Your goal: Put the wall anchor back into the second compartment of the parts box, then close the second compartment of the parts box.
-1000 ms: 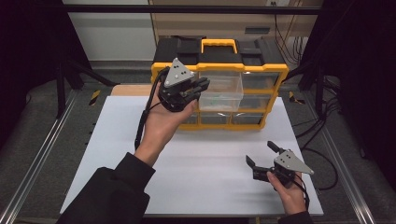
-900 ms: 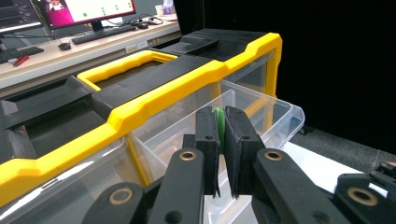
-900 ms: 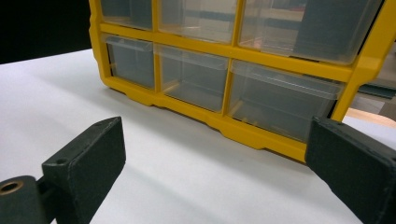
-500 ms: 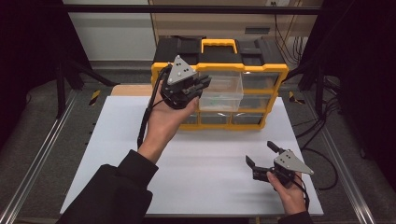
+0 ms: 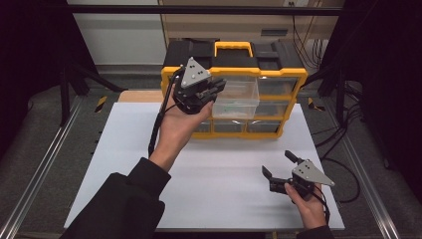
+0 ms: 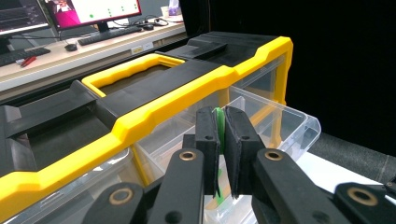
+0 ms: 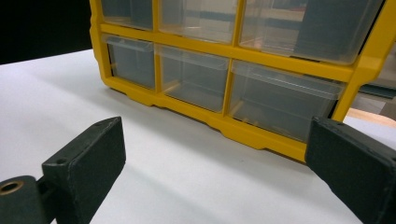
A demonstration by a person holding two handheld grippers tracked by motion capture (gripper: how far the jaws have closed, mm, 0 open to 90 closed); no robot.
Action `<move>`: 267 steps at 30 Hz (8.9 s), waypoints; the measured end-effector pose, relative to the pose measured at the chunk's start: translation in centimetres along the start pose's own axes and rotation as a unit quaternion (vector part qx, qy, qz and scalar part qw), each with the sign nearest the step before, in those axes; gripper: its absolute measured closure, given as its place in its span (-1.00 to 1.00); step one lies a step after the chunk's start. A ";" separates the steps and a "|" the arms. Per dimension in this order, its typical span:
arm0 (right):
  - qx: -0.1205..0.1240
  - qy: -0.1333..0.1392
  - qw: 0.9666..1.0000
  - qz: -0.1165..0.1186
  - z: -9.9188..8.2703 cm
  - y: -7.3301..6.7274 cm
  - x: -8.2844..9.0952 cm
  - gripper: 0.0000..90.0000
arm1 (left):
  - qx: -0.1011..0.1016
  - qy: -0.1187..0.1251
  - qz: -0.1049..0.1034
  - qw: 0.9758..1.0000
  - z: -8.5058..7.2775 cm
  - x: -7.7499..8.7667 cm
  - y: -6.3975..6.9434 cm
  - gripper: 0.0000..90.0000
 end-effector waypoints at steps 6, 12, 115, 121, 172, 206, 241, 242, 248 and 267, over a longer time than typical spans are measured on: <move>0.001 0.000 1.000 0.001 0.0 0.0 0.0 -0.88 | 0.002 -0.003 0.001 1.000 -0.1 -0.4 -0.1 0.86; 0.001 0.000 1.000 0.000 0.0 0.0 0.0 -0.88 | 0.008 -0.006 -0.003 1.000 -0.4 -1.0 0.0 0.86; 0.008 -0.002 1.000 0.002 0.0 -0.7 -0.1 -0.88 | -0.002 0.061 -0.014 0.998 -14.2 6.8 3.4 -0.97; 0.006 -0.002 1.000 0.000 0.0 -0.7 -0.1 -0.88 | -0.009 0.063 -0.010 0.998 -15.2 7.8 2.9 -0.97; -0.004 -0.017 1.000 0.005 0.0 -1.2 -0.3 -0.90 | 0.041 0.057 0.072 0.995 -26.1 15.2 -4.0 -0.96; -0.002 -0.019 1.000 0.003 -0.1 -1.2 -0.4 -0.91 | 0.052 0.057 0.086 0.993 -28.8 15.8 -4.9 -0.96; 0.035 -0.061 0.997 -0.024 3.2 -4.7 -1.7 -0.44 | 0.059 0.081 0.080 0.992 -28.3 15.8 -4.8 -0.96; 0.034 -0.063 0.997 -0.024 3.5 -4.8 -1.8 -0.39 | 0.058 0.082 0.080 0.992 -28.3 15.8 -4.8 -0.96; 0.050 -0.072 0.996 -0.020 5.3 -5.5 -2.7 -0.16 | 0.054 0.073 0.080 0.993 -28.2 15.7 -4.6 -0.96; 0.057 -0.047 0.997 0.023 10.7 -6.6 -3.8 0.72 | 0.040 0.072 0.080 0.993 -28.0 16.0 -4.4 -0.95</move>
Point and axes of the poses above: each handheld gripper's, and its own axes: x roughly backward along the jaws, z roughly out of its top, y roughly to its right, the point moved 6 cm from there along -x, roughly forward along the jaws, and after that the axes turned 9 degrees about -z, right-handed, at the moved point
